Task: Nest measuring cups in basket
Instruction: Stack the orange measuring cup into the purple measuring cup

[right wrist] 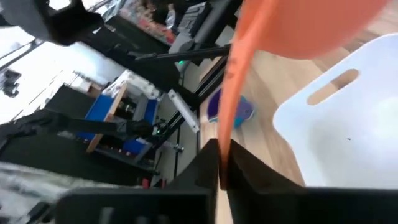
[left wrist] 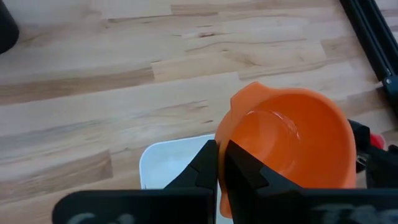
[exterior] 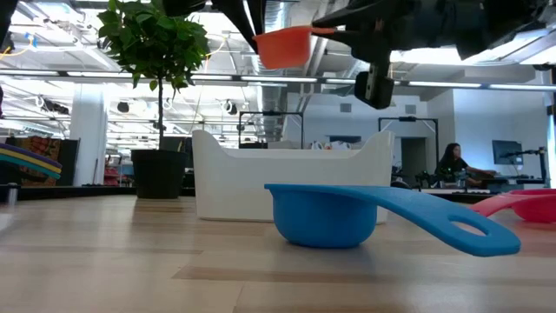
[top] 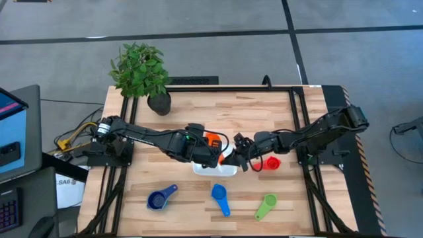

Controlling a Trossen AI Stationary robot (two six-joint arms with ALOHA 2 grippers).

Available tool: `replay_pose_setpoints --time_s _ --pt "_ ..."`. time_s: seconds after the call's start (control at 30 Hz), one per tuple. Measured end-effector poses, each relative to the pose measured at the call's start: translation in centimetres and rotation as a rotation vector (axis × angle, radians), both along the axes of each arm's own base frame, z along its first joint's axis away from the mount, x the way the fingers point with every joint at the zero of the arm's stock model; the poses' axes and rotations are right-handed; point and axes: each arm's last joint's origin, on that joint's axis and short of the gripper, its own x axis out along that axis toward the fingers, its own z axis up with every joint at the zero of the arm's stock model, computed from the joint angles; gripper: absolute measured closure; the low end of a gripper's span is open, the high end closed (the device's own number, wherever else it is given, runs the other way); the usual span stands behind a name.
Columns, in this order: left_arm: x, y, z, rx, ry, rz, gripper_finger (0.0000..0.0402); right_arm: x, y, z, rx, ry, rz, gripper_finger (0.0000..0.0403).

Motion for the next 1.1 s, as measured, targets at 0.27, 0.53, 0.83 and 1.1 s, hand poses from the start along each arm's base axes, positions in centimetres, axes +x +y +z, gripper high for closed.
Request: replay_pose_setpoints --time_s 0.27,0.53,0.83,1.1 --pt "0.3 0.5 0.0 0.053 0.108 -0.167 0.0365 -0.1 -0.4 -0.3 0.098 0.071 0.147 0.0393" --pt "2.2 0.5 0.9 0.294 0.221 -0.702 0.0332 -0.3 -1.0 -0.1 0.224 0.109 0.32 0.039" --pt "3.1 1.9 1.2 0.37 0.244 -0.95 0.0338 -0.6 -1.4 0.8 0.224 0.076 0.361 0.0386" --pt "3.2 2.6 1.1 0.402 0.272 -1.196 0.034 -1.6 -1.3 2.4 0.185 0.0 0.404 0.0394"
